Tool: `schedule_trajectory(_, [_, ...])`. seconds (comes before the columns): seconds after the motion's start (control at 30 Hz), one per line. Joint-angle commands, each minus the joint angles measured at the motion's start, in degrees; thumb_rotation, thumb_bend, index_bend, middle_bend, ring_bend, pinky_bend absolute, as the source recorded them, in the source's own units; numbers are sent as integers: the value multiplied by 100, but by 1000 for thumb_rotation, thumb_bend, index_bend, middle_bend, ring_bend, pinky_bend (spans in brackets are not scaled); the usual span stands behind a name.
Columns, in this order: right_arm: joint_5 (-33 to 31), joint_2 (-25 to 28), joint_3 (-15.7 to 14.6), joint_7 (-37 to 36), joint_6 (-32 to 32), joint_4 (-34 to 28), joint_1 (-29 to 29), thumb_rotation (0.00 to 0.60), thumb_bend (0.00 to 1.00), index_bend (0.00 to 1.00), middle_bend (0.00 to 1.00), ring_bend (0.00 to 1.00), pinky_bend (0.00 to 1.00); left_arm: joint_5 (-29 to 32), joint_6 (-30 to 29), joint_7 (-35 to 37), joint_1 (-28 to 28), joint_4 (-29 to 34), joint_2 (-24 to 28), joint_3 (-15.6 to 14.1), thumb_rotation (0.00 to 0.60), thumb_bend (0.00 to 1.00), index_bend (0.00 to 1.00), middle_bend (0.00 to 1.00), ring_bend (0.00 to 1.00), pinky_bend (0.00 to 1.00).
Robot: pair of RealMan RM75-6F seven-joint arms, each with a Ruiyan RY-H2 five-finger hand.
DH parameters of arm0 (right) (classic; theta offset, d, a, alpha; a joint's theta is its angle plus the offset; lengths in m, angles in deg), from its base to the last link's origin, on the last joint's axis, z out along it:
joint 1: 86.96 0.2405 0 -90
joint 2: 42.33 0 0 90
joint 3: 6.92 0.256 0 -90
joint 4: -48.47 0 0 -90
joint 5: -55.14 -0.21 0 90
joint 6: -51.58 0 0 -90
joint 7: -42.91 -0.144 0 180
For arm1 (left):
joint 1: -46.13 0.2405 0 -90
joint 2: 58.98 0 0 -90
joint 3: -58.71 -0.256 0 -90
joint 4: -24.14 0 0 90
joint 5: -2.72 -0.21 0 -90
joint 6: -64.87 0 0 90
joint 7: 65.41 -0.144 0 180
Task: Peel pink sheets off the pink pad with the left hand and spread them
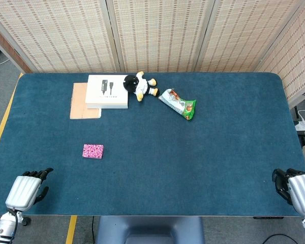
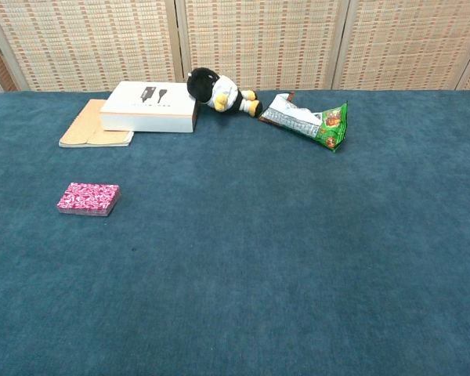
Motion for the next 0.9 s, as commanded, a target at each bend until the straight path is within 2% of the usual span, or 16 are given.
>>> schedule_trajectory(0.03, [17, -1, -19, -8, -64, 14, 23, 600, 445, 955, 863, 729, 871, -24, -26, 28, 10, -24, -12, 4, 600, 383, 202, 437, 446, 483])
schedule_trajectory(0.3, [84, 21, -99, 48, -251, -14, 71, 600, 445, 955, 863, 729, 871, -53, -63, -11, 31, -26, -31, -3, 600, 382, 176, 414, 442, 481])
schedule_trajectory(0.53, [64, -9, -70, 29, -295, -5, 103, 600, 445, 955, 863, 729, 871, -206, -97, 205, -32, -232, -142, 30, 600, 374, 81, 293, 347, 440])
schedule_trajectory(0.63, [70, -1, -64, 5, -251, -12, 86, 600, 445, 955, 863, 729, 872, -157, 43, 304, -107, -207, -87, 51, 600, 370, 44, 286, 333, 427])
schedule_trajectory(0.73, [115, -10, -65, -45, -162, 9, 59, 600, 445, 955, 863, 729, 872, -38, 255, 357, -241, -54, 31, 130, 600, 369, 54, 380, 415, 440])
schedule_trajectory(0.9, [168, -16, -86, -85, -126, 48, 49, 600, 446, 955, 863, 729, 871, 115, 499, 313, -411, 177, 154, 243, 600, 371, 65, 601, 636, 599])
